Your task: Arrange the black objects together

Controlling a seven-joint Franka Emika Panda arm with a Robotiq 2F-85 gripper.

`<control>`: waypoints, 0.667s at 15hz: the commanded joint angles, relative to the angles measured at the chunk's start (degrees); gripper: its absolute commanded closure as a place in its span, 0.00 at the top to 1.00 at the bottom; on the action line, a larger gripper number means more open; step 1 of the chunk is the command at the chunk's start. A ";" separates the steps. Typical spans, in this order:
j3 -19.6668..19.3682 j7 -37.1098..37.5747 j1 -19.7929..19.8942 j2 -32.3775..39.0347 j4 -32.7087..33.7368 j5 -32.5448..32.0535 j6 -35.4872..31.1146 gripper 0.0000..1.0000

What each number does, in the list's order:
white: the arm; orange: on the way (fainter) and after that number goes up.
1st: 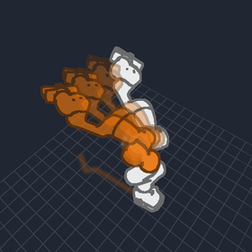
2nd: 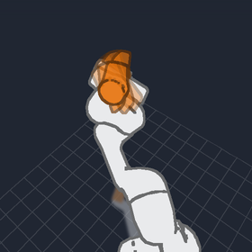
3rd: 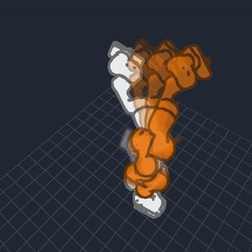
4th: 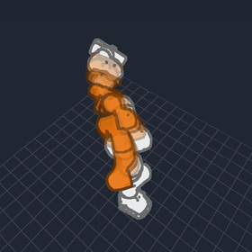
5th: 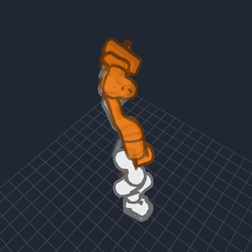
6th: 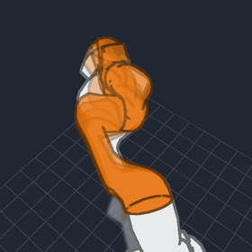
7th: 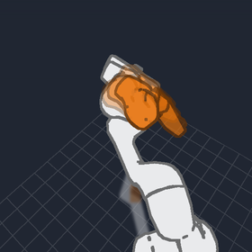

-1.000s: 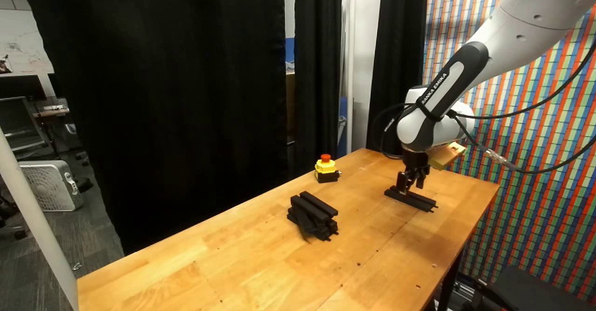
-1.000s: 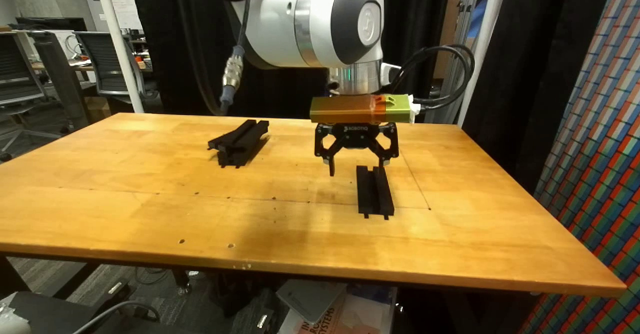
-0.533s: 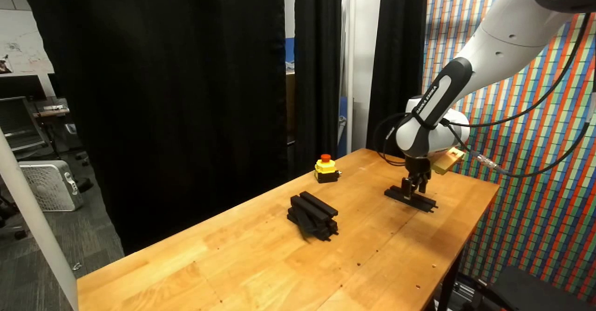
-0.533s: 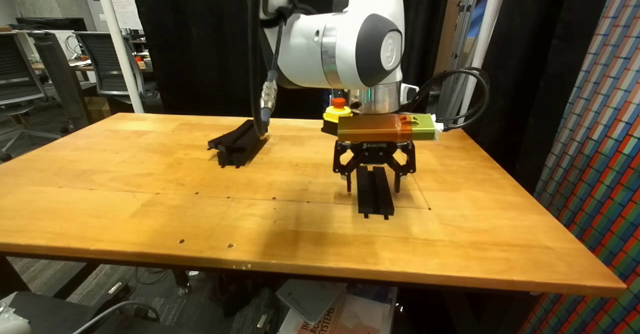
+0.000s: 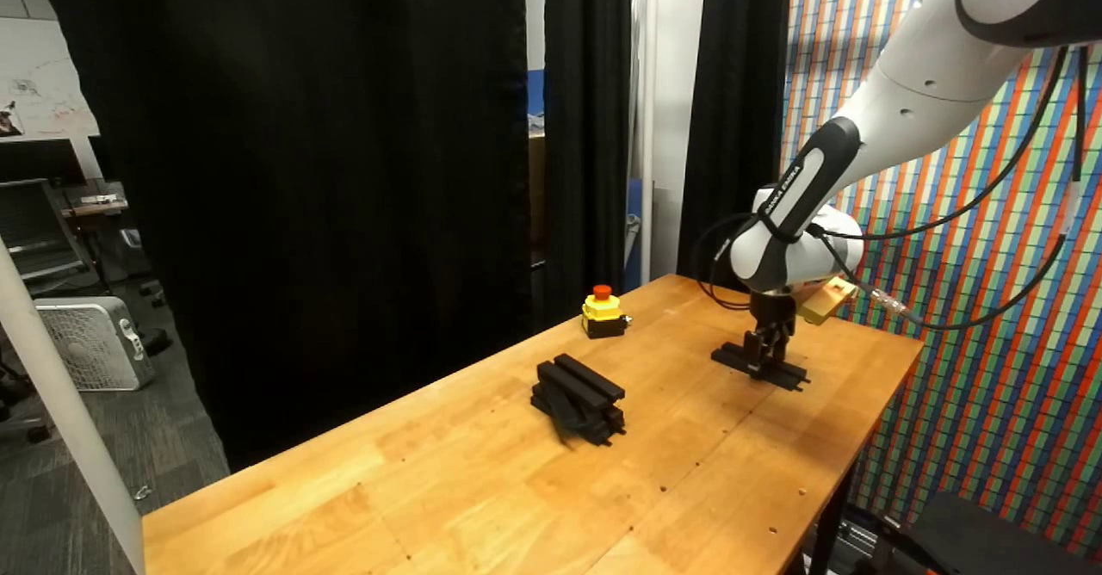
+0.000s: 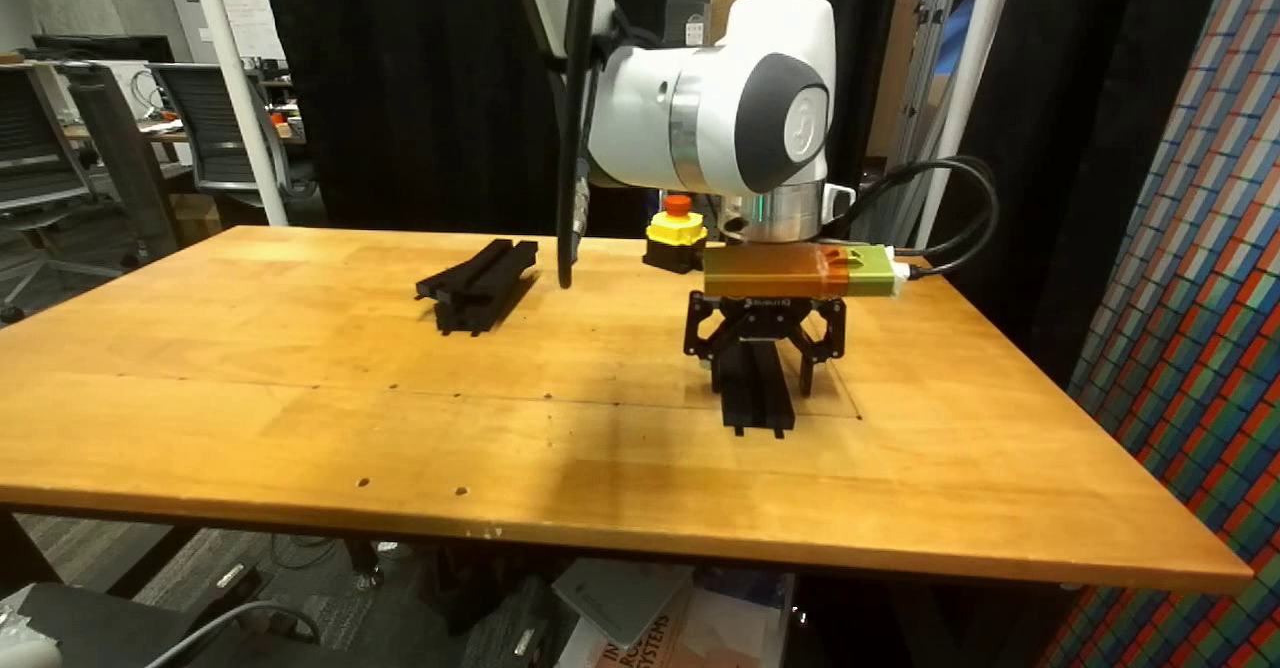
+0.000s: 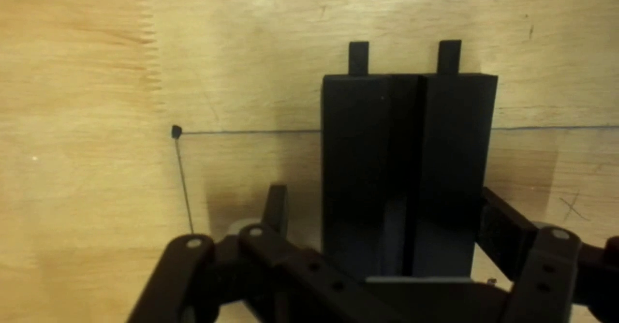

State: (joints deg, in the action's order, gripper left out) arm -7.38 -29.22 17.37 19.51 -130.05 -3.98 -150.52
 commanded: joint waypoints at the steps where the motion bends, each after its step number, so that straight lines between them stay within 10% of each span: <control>1: 1.66 -1.75 1.44 0.35 1.07 2.16 -0.18 0.63; 4: 0.69 1.71 0.09 -0.91 0.51 1.16 0.52 0.46; 10: 0.18 11.14 -3.35 -4.21 -1.44 0.32 3.30 0.45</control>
State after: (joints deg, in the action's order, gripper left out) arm -6.77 -23.17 16.50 18.73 -129.76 -3.13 -149.38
